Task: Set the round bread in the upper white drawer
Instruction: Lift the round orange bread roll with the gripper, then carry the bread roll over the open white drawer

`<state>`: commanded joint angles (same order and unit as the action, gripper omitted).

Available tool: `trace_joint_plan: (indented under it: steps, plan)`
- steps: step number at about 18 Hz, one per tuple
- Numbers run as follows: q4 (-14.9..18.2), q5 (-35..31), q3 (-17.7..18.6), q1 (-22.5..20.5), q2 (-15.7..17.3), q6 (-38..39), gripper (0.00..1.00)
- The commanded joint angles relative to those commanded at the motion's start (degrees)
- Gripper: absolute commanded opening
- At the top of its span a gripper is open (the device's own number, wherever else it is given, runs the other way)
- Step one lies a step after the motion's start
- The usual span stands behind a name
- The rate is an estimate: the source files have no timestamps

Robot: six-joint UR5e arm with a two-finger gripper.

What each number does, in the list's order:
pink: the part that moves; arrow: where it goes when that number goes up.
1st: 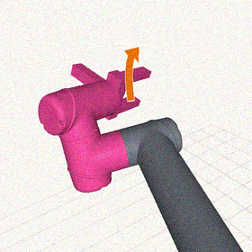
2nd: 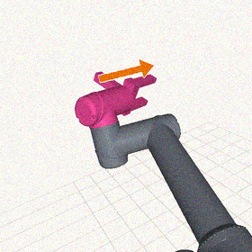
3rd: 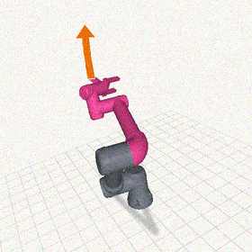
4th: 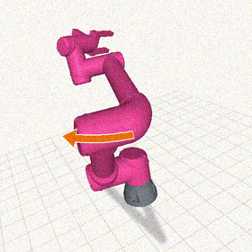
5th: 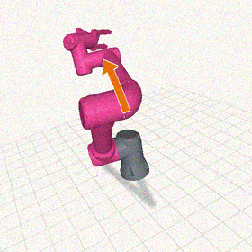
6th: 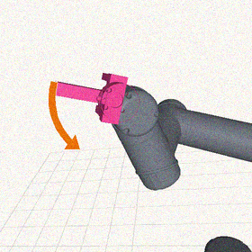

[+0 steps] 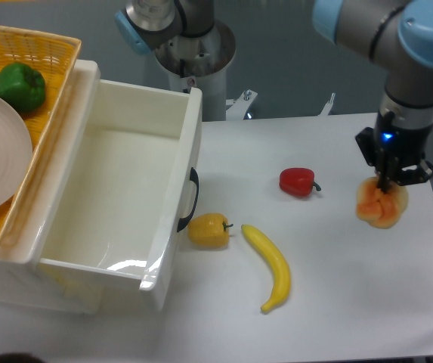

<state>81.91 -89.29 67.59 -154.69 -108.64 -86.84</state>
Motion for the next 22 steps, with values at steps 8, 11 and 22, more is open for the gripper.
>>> trace_joint_plan:
  steps: [8,11,22]
  plan:
    - [0.1,9.8,5.3,3.3,8.3,8.9,0.0]
    - [0.0,11.5,7.1,8.2,11.5,15.8,0.0]
    - [-0.7,13.7,15.8,22.0,15.4,24.3,0.0]
